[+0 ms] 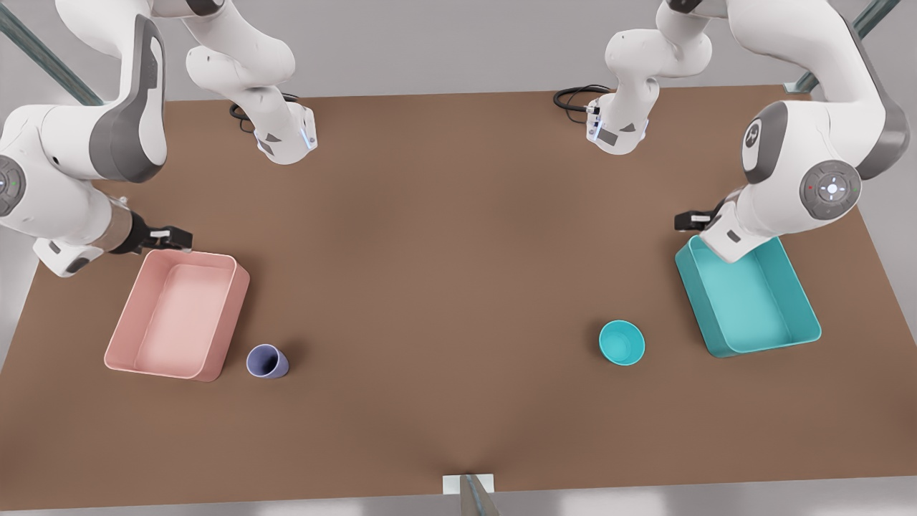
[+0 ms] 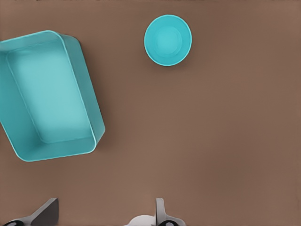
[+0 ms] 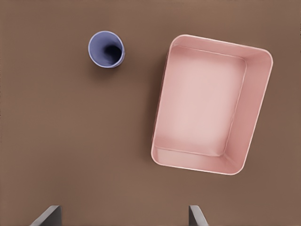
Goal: Put the bowls and cups in different boxes
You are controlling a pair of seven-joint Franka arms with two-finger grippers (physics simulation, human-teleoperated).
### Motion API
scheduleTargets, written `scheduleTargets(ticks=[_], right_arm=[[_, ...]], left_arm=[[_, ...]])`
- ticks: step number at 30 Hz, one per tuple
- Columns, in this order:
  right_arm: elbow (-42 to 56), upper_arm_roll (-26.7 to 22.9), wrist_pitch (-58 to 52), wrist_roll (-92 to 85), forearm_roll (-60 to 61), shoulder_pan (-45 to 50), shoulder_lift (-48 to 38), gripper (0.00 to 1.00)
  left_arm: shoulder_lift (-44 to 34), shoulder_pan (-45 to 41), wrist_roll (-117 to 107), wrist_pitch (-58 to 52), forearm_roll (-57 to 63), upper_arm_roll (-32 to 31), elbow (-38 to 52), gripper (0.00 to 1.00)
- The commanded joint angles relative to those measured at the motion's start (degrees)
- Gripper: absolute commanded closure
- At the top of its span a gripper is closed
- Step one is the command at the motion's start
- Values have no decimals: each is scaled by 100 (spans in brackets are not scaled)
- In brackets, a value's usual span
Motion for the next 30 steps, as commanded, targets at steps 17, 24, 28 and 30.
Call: scheduleTargets(ticks=[17, 24, 28, 30], right_arm=[[841, 31, 3835, 51, 394, 16, 3334, 0], [358, 40, 3844, 34, 377, 42, 3316, 0], [243, 75, 3906, 25, 377, 42, 3369, 0], [252, 84, 3976, 34, 377, 51, 3457, 0]], left_arm=[[3056, 353, 430, 4562, -905, 5, -182, 0], [3319, 353, 413, 4870, -1283, -4, -261, 0], [3364, 361, 413, 4817, -1529, -4, -428, 39], [3408, 397, 413, 4808, -1538, -4, -428, 58]])
